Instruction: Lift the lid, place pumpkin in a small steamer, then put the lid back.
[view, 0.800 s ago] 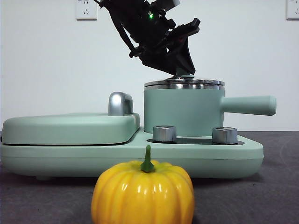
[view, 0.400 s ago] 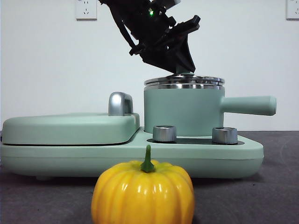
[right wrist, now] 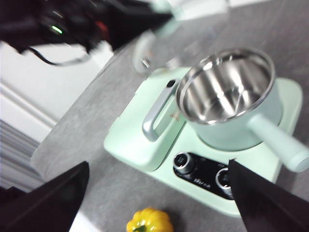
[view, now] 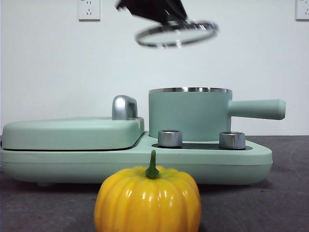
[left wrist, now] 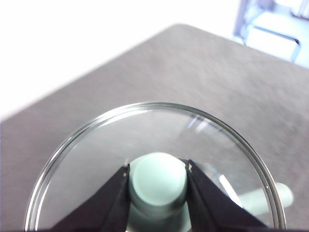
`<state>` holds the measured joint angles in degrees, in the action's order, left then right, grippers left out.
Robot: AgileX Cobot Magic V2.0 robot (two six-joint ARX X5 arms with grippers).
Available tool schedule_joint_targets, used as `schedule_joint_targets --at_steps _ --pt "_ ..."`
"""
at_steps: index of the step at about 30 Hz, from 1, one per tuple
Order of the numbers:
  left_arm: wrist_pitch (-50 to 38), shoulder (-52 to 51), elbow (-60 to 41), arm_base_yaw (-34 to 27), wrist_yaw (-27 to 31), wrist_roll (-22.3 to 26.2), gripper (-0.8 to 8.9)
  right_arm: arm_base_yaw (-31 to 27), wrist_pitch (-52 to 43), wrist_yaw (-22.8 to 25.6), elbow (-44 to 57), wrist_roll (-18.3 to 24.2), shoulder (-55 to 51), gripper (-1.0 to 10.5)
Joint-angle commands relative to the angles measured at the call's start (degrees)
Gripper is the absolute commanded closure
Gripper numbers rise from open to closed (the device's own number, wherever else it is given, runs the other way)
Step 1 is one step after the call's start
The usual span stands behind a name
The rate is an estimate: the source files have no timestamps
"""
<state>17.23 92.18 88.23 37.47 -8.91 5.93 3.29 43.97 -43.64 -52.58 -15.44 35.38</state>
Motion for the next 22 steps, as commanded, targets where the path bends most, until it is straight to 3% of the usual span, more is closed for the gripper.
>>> schedule_joint_targets --at_steps 1,6,15,22 --pt "1.7 -1.7 1.6 -1.3 0.1 0.8 7.89 3.5 -0.6 1.5 -1.9 -1.8 2.3 4.9" --pt "6.3 -5.3 1.6 -5.4 0.1 0.9 7.90 13.1 -0.9 6.7 -4.0 -2.6 7.5 4.9" --pt "9.9 -8.4 1.6 -13.3 0.1 0.9 7.90 36.8 -0.9 23.1 -7.2 -3.2 20.8 4.9" --pt "10.3 -9.4 1.6 -18.3 0.1 0.9 7.90 49.2 -0.9 29.6 -8.2 -3.2 32.9 4.9"
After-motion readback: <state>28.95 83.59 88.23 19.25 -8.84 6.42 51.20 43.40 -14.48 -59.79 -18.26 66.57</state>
